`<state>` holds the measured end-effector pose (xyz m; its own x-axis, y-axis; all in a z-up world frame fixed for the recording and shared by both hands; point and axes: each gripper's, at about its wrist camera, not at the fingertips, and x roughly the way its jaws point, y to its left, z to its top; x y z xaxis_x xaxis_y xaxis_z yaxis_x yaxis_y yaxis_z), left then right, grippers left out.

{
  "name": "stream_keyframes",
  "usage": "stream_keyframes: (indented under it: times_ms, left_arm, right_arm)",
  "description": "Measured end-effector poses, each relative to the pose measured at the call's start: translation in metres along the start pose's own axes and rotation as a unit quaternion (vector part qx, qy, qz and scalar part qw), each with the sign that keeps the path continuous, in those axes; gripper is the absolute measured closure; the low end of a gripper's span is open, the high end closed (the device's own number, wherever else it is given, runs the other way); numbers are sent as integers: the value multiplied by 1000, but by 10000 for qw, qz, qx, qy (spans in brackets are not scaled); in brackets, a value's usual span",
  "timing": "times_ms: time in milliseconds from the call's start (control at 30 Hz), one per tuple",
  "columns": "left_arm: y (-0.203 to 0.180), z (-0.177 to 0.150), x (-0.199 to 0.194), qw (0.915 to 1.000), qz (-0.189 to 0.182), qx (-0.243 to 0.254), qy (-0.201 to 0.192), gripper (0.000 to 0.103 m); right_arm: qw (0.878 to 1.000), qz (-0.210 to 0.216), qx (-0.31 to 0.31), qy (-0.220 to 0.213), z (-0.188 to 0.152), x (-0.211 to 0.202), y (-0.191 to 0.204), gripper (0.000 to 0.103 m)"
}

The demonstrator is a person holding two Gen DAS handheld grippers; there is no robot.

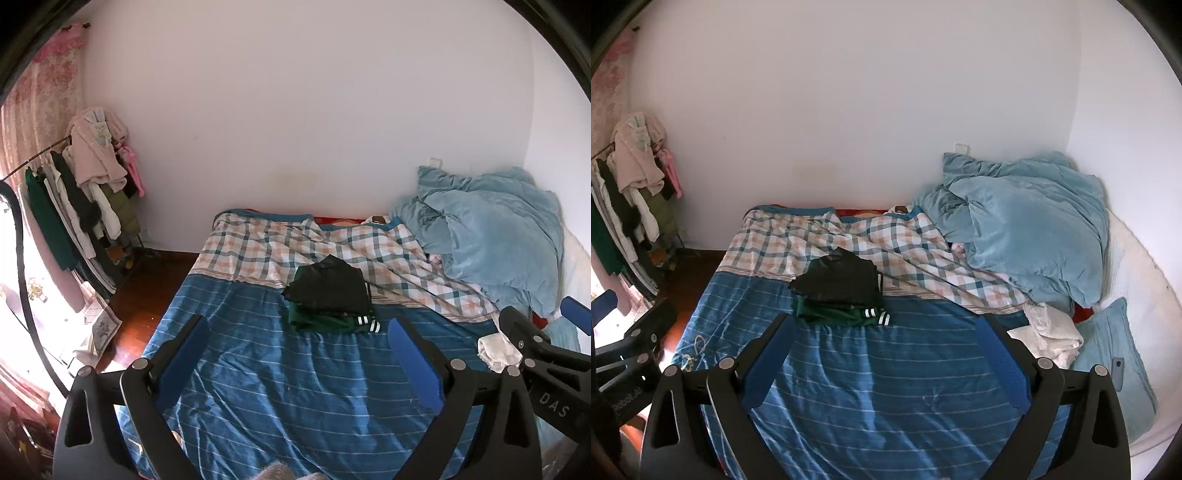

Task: Fold large clothes

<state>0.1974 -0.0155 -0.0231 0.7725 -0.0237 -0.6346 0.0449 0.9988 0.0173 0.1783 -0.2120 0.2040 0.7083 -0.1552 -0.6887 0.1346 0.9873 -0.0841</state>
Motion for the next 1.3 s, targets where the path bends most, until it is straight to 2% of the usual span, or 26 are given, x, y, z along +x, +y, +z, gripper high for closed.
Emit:
stream_keyframes:
  times_ms: [433,1300]
  left_arm:
    - [10,1,-2,9999,33,-167,-11,3]
    - [11,-3,-5,9999,81,-119,14,2]
  right_arm:
    - [10000,5,-8,-8,-4,1,-1,3]
    - [10000,42,-39,-8,-3,3,1,2]
